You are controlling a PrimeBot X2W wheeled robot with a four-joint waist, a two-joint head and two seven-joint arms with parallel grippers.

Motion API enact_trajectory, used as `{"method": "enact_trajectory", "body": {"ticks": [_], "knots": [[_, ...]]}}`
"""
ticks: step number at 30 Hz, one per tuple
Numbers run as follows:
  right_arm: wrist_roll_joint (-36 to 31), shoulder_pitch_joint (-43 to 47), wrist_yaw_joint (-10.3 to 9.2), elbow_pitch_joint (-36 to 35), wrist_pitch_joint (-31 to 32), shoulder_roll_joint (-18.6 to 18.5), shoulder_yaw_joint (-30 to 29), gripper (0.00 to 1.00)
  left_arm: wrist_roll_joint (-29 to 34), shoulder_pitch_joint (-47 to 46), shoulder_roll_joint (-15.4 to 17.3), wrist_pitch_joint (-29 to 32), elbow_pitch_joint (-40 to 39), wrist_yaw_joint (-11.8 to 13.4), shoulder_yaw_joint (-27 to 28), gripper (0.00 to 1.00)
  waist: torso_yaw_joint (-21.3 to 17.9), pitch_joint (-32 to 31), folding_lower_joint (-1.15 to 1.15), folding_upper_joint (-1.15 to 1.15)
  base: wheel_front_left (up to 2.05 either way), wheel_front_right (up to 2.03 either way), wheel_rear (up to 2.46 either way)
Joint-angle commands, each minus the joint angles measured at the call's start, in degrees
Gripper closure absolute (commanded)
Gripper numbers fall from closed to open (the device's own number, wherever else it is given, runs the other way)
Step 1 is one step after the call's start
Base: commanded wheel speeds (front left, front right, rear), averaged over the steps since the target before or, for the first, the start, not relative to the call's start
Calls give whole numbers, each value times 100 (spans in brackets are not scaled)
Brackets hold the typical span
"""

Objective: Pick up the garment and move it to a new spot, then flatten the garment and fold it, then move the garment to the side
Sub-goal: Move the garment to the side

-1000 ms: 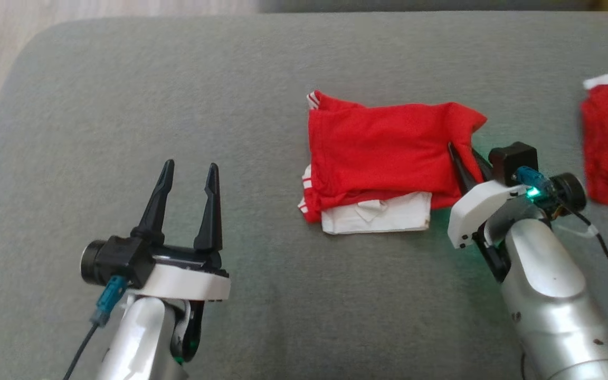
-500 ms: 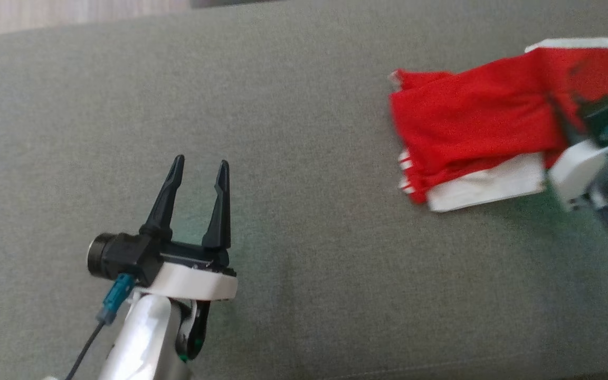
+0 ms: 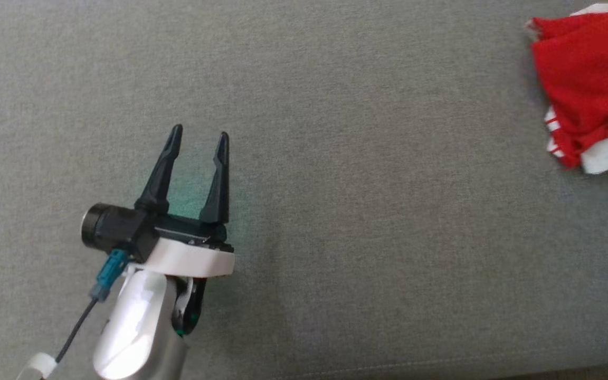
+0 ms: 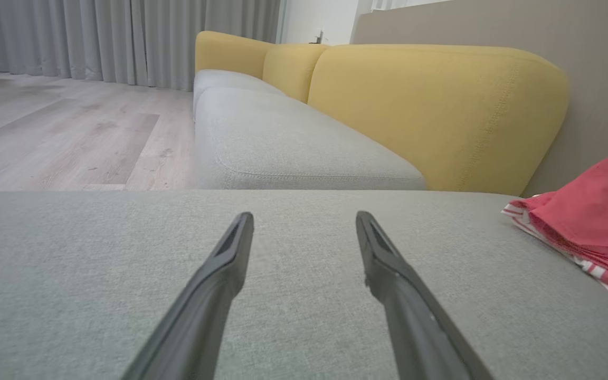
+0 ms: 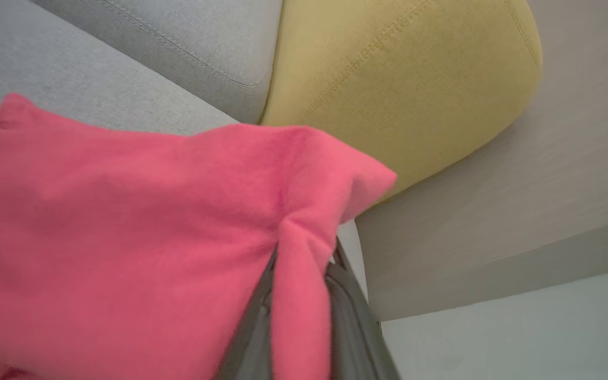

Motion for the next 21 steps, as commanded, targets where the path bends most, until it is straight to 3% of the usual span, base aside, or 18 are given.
{"method": "enact_trajectory", "body": {"ticks": [1, 8, 9, 10, 11, 12, 21], "knots": [[-22, -3, -5, -134, -10, -198, -199, 100, -31, -165, 38, -36, -171, -21, 259, 0, 37, 61, 0, 0, 0, 0, 0], [-30, 116, -5, -169, -67, 95, -776, 100, 60, -149, 49, -36, -129, -51, 321, 0, 26, 106, 0, 0, 0, 0, 0], [-32, 127, -5, -193, -54, 158, -841, 89, 72, -153, 49, -36, -123, -54, 332, 0, 14, 102, 0, 0, 0, 0, 0], [-37, 140, -5, -217, -42, 218, -911, 57, 85, -158, 48, -36, -118, -58, 332, 0, 4, 94, 0, 0, 0, 0, 0], [-55, 156, -5, -253, -42, 273, -965, 15, 95, -161, 48, -36, -111, -63, 332, 0, -6, 81, 0, 0, 0, 0, 0], [-92, 173, -5, -297, -54, 318, -1014, 0, 102, -166, 48, -36, -104, -68, 335, 0, -16, 62, 0, 0, 0, 0, 0], [-190, 330, -5, -775, -113, 816, -1096, 0, 72, -64, 44, -36, -56, -92, 402, 0, -73, -316, 0, 0, 0, 0, 0]]}}
